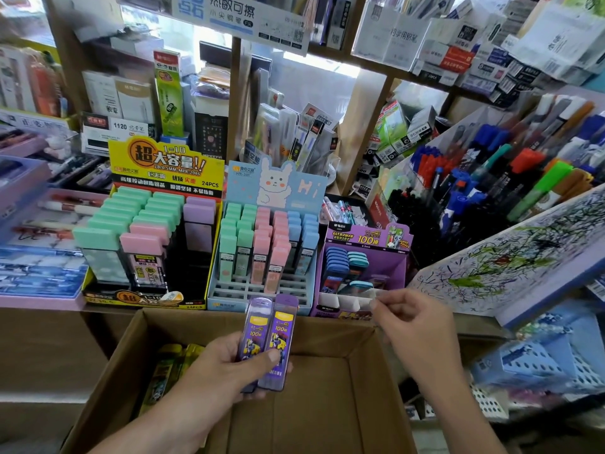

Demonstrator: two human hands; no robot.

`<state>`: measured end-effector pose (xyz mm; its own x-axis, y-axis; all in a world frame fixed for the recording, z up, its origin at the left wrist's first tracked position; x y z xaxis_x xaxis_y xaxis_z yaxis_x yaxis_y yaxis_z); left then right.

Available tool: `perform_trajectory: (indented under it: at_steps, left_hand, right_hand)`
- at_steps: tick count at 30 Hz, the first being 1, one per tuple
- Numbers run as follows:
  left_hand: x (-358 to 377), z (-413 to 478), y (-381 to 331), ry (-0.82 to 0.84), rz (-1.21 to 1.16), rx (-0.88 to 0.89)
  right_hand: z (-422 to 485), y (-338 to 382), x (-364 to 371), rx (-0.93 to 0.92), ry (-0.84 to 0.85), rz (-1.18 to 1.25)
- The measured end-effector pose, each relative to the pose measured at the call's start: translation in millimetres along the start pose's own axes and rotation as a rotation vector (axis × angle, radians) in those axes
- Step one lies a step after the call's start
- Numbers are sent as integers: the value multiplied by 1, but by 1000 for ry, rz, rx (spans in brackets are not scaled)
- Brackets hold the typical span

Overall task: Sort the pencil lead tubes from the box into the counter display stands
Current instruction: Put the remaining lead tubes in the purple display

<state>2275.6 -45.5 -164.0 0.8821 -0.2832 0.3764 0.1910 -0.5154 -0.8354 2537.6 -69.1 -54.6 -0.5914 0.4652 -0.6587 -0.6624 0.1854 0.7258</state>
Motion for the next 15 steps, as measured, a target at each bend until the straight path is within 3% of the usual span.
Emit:
perform_trajectory:
  at_steps: [9, 15]
  left_hand:
    - [7, -2, 2, 10, -15, -6]
    - [14, -4, 1, 98, 13, 10]
  right_hand:
    - [-42, 18, 72, 139, 430, 318]
    - [-53, 28, 96, 111, 556, 395]
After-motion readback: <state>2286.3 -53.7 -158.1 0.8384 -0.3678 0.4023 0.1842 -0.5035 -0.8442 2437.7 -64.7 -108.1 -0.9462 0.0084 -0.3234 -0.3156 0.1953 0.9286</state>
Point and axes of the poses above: each hand's wrist, its own z-axis towards the middle knuckle, its own x-axis out of the palm, y = z × x, the point moved 9 cm from there along z, towards the middle knuckle, and after that the axes turned 11 degrees about -z, right-handed, at the moved point
